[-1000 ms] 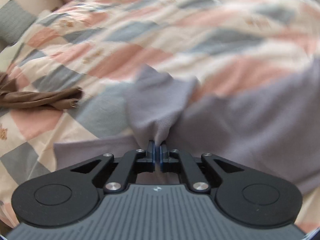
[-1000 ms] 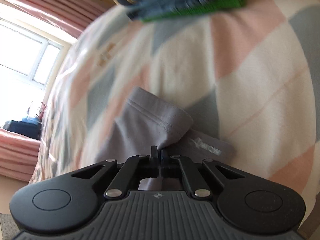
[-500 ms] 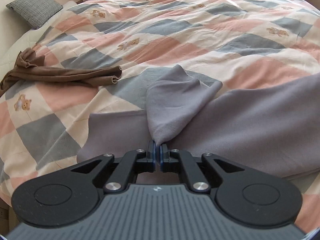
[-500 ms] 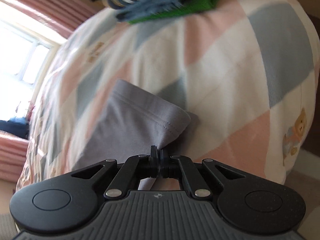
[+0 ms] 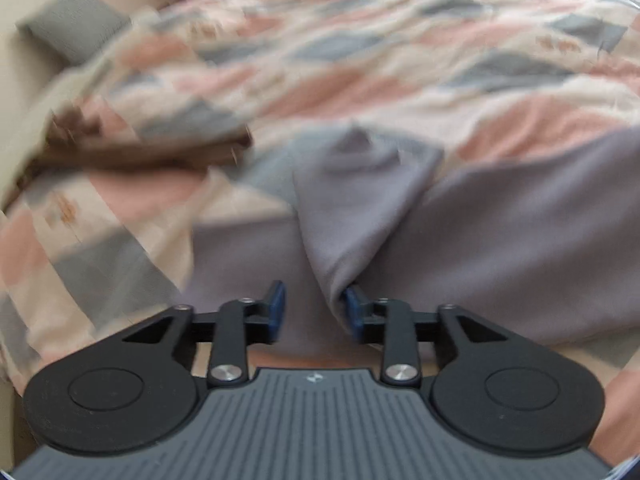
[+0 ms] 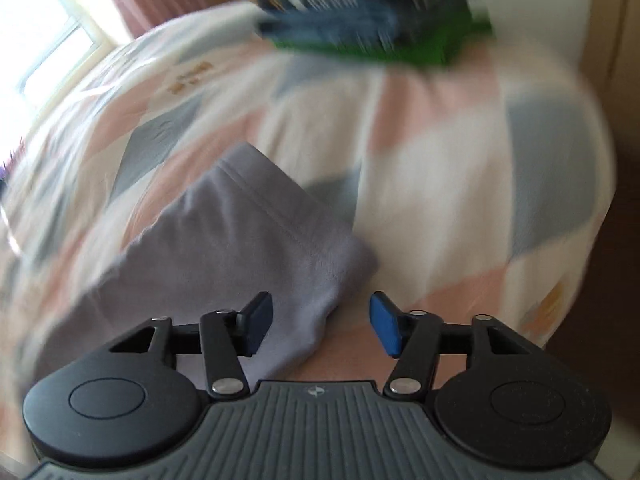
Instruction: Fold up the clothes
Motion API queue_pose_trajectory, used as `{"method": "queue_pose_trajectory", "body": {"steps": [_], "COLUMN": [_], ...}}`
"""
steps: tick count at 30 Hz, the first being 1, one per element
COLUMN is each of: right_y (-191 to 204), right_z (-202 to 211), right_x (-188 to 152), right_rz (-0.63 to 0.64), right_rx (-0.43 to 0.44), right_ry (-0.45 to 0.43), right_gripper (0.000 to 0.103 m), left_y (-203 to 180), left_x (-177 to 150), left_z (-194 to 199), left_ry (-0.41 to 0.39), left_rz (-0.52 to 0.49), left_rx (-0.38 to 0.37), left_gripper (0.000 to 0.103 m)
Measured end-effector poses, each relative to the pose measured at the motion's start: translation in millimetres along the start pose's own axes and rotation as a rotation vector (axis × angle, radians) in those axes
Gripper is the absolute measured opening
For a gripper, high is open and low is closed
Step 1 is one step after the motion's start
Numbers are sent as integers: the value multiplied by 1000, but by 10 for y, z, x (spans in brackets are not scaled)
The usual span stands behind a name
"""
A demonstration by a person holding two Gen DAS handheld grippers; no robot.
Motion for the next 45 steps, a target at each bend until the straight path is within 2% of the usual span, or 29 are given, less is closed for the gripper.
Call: {"method": "queue_pose_trajectory", "body": {"steps": [2, 3, 7, 9, 10, 13, 16, 17, 18, 23, 24, 25, 27, 29, 31, 32, 34, 37, 39, 40, 41, 42, 45], "right_y": [105, 165, 446, 592, 654, 766, 841, 862, 886, 1054, 1086, 1112, 1148, 1163, 1170, 1173, 1188, 1224, 1244, 1253, 1258, 1261, 1268], "right_z": [115, 145, 112, 60, 49, 36, 24, 13, -1, -43, -49, -53, -51, -56, -73, -82, -104, -132, -143, -147, -150, -152, -154], "right_x": [-45, -63, -237, -336, -388, -530, -653, -695, -736, -885, -900, -908, -909, -912, -924, -932, -955, -989, -1002, -1007, -1009, -1013, -1026], "right_rz": [56, 64, 75, 93, 102, 119, 114, 111, 107, 131, 143, 152, 163, 166, 165, 161, 158, 173, 189, 197, 202, 205, 210], "right_rx": [-12, 3, 75, 94, 101, 108, 110, 108, 106, 108, 106, 105, 107, 108, 104, 104, 106, 100, 98, 97, 95, 94, 91], "right_ry": [-50, -57, -4, 29, 42, 66, 83, 90, 98, 123, 125, 126, 126, 128, 133, 136, 137, 135, 133, 132, 132, 132, 134], "right_gripper": [57, 57, 57, 57, 57, 57, 57, 57, 57, 57, 57, 57, 57, 58, 58, 58, 59, 60, 61, 61, 61, 61, 61], "left_y": [-46, -112, -419, -529, -542, -436, -361, -383, -429, -728, -741, -701, -450, -34, 427, 652, 980, 1137, 1160, 1171, 1184, 1189, 1179], "left_x": [169, 245, 460, 466, 455, 454, 498, 530, 568, 685, 677, 667, 636, 559, 335, 165, -257, -869, -1049, -1059, -1046, -1027, -970], "left_z": [62, 20, -251, -407, -441, -410, -326, -313, -325, -502, -547, -577, -536, -333, -150, -108, -182, -495, -587, -594, -608, -627, -713], "left_ry": [-52, -64, -84, -77, -79, -109, -133, -139, -141, -117, -106, -102, -120, -199, -248, -242, -163, -2, 12, -10, -28, -42, -38], "left_rz": [-66, -110, -273, -319, -309, -193, -127, -130, -146, -239, -248, -225, -75, 133, 362, 478, 677, 939, 1062, 1103, 1139, 1177, 1230], "left_rx": [34, 43, 58, 47, 26, -62, -100, -110, -109, -118, -86, -59, -43, -33, -22, -6, 13, -98, -177, -209, -244, -274, -320], "left_gripper": [41, 41, 41, 35, 30, 14, 15, 28, 35, 31, 25, 4, 3, 3, 3, 3, 2, 2, 3, 9, 21, 27, 28]}}
Point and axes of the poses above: each gripper's, at about its wrist camera, not at the fingertips, and z roughly against the way its jaws point, y to its left, x to its top, the point moved 7 cm from there along -z, roughly the way its jaws point, and after that the axes turned 12 degrees about -z, right-handed, at the moved point
